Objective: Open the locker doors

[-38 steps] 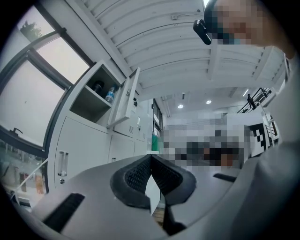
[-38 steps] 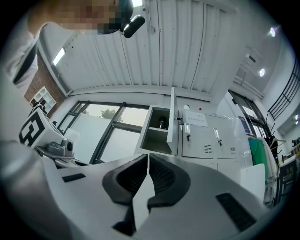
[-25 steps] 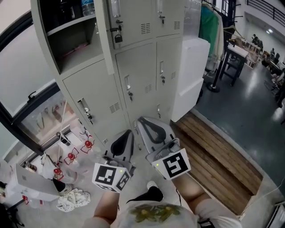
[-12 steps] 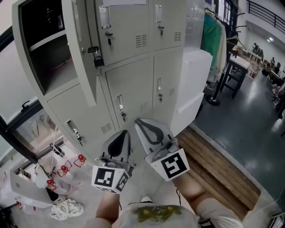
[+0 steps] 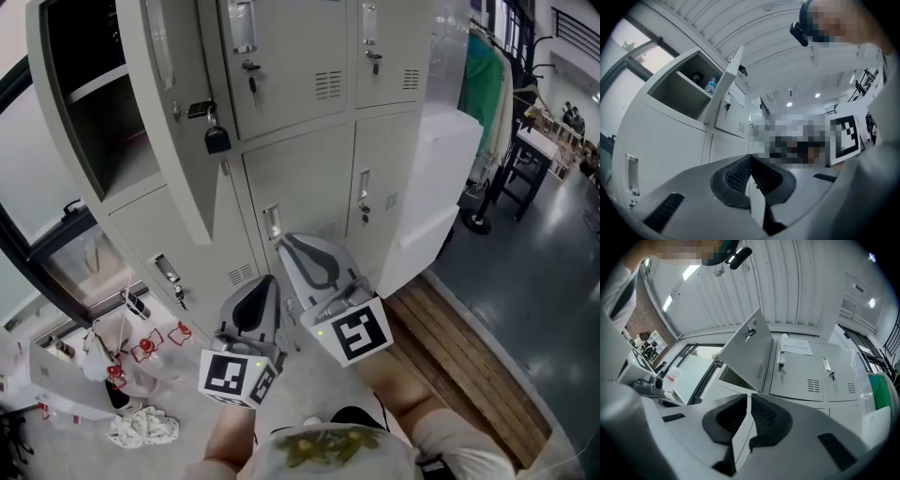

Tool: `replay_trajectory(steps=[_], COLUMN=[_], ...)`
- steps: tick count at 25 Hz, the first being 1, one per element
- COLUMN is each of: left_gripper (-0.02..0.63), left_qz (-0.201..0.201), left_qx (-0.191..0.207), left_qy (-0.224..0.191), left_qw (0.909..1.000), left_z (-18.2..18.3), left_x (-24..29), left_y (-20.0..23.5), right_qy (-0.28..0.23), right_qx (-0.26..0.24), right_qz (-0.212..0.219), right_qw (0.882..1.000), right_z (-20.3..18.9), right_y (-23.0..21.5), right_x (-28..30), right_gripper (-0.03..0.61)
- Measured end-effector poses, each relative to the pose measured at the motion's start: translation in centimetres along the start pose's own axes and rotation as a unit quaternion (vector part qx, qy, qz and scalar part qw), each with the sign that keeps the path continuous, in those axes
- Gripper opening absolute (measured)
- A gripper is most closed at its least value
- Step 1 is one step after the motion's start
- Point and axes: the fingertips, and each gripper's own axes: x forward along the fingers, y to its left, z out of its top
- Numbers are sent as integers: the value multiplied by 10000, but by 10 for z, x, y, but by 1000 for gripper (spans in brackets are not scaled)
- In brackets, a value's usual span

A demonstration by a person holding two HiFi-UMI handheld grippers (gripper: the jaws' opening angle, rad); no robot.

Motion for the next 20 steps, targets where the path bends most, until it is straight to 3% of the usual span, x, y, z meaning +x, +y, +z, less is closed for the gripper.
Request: replay_trajectory(steps=[8,11,20], left_gripper=[27,28,28], left_qz=[396,549,933], left_qx=[30,29,187], left_qy=[41,84,111], left_qw=[9992,9985,9954], left_z=[-7,-11,-6], left_x=[14,26,63], left_y=[26,33,45], right_qy=[-173,-146,7], right_qx=[11,59,-116], right_qz=[14,77,225], right_qw=[9998,9998,9997], right_z=[-11,-18,-42], right_y=[-22,-33,-67], right_x=[37,49,88], right_gripper=[40,103,161])
